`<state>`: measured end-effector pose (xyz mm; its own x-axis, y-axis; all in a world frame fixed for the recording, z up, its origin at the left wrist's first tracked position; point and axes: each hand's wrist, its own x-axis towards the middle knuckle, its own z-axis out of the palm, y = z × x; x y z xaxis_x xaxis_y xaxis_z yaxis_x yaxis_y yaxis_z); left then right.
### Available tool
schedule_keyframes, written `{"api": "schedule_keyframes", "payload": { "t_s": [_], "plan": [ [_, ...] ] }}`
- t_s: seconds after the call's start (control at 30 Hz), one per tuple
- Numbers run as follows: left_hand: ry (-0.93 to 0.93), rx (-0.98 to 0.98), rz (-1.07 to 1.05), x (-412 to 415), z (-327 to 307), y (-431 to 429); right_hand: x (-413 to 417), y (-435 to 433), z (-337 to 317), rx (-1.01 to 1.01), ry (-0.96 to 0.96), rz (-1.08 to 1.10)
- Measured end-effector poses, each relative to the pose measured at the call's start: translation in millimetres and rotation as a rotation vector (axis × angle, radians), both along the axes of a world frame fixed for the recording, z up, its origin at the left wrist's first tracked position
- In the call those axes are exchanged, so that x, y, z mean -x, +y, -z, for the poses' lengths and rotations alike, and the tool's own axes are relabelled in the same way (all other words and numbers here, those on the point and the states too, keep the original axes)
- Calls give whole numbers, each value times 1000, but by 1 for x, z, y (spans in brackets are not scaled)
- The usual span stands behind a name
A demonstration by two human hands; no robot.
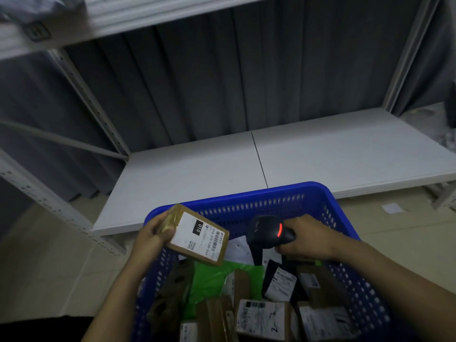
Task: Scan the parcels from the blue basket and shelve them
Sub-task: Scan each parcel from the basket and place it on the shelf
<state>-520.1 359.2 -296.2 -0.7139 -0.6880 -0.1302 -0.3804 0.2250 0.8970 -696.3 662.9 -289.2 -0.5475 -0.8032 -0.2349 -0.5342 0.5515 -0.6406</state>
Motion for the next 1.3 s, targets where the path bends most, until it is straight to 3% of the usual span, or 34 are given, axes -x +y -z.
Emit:
{"api": "schedule_keyframes", "payload": {
  "t_s": [0.43, 0.67, 0.87, 1.2, 1.3],
  "plan": [
    [64, -24, -15, 0, 1, 2, -7, -4, -12, -19, 15, -39],
    [155, -152, -76, 13, -27, 17, -14, -10, -30, 291, -115, 259],
    [228, -207, 67, 33, -86, 34, -27, -20, -64, 646, -269, 589],
    [233, -81, 438, 9, -211, 23, -42, -58, -189, 922, -262, 670],
    [219, 124, 352, -7, -239, 3, -53, -74, -228, 952, -214, 613]
  ]
}}
